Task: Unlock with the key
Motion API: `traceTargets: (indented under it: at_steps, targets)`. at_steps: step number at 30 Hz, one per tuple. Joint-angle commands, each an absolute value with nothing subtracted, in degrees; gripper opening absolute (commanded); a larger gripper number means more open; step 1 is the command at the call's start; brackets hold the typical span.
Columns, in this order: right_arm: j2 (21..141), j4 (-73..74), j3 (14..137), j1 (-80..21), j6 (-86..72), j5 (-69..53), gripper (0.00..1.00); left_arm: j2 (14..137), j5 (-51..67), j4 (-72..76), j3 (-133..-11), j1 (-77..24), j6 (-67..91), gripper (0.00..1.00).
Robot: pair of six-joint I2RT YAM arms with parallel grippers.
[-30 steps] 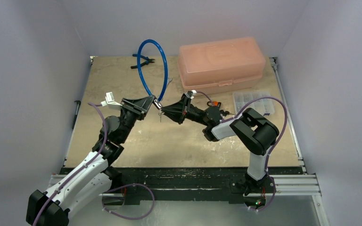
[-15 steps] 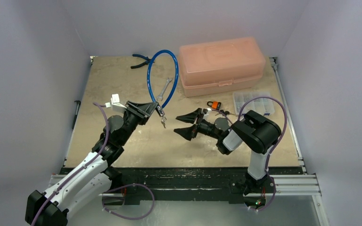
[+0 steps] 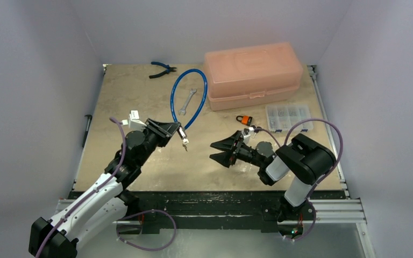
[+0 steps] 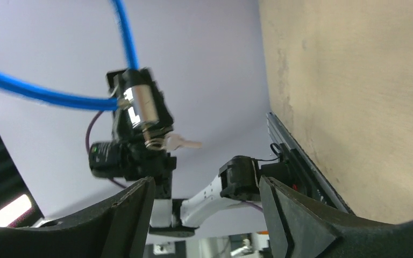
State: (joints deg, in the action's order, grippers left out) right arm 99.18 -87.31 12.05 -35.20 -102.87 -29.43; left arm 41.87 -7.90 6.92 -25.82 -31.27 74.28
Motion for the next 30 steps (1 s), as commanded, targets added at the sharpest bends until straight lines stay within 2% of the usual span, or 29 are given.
traceTargets:
  at_steps: [1,4,8,11,14,19,26,30]
  targets:
    - [91.71,-84.68,12.00,-35.01,-89.77,-30.98,0.78,40.77,-8.44,9.19,-27.94,-31.46,73.83,0.00]
    - [83.10,-67.13,13.46,-35.02,-78.40,-28.68,0.78,41.46,-8.22,6.70,-28.61,-31.46,73.30,0.00]
    - [66.55,-25.49,22.75,-36.11,-57.19,-16.79,0.79,41.95,-7.61,4.69,-28.22,-31.46,72.67,0.00]
    - [58.95,-14.68,27.11,-36.21,-48.69,-11.42,0.81,41.40,-7.73,4.35,-26.86,-31.46,72.46,0.00]
    - [55.41,-10.17,29.46,-36.27,-46.36,-7.44,0.86,41.59,-7.82,3.09,-26.10,-31.42,71.75,0.00]
    - [57.46,-6.64,32.56,-36.22,-49.09,-6.75,0.91,41.92,-7.05,3.15,-24.46,-31.46,71.71,0.00]
    - [55.62,-14.13,29.39,-36.36,-52.61,-9.23,0.94,42.90,-6.94,2.07,-23.64,-31.46,70.30,0.00]
    - [56.76,-15.88,29.17,-36.77,-54.44,-10.29,0.93,44.78,-6.75,2.02,-22.88,-31.46,69.58,0.00]
